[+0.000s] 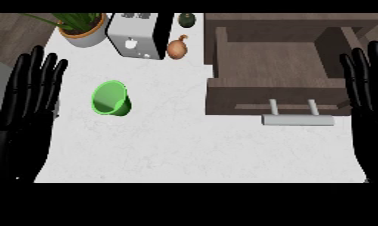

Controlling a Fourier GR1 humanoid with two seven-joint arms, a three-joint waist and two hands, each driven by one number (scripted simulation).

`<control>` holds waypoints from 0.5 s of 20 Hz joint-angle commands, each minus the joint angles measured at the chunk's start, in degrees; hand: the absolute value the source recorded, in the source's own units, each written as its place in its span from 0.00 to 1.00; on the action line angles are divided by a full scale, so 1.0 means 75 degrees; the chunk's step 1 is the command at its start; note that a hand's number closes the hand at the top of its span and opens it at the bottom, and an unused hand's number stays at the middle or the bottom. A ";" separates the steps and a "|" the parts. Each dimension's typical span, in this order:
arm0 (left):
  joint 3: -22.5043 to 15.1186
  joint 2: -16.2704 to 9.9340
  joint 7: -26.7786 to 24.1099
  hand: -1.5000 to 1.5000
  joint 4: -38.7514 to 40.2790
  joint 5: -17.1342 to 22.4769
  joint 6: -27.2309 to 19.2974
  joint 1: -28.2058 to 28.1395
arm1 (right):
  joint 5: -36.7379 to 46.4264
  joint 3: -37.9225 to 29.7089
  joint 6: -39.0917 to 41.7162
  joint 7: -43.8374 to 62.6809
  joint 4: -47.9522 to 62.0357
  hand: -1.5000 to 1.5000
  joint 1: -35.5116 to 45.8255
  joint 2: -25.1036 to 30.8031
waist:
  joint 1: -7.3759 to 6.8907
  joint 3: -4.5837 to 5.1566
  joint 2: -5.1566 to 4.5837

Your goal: Pick up the cup, place it into the drawer and close the drawer

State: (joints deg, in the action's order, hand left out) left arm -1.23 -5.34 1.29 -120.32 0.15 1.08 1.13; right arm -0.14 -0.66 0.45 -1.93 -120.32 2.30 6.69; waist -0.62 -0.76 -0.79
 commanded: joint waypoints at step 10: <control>0.1667 -0.1154 0.0233 0.00 0.2934 0.3913 0.2410 0.0845 | -0.0425 0.0391 0.0766 0.0710 0.0638 0.00 -0.0175 0.0235 | 0.0167 0.0110 0.0064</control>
State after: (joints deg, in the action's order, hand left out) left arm 7.93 -12.53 1.77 -107.02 22.30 15.67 4.77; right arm -2.76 0.80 4.26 1.52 -116.99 2.00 7.82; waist 0.33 0.02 -0.33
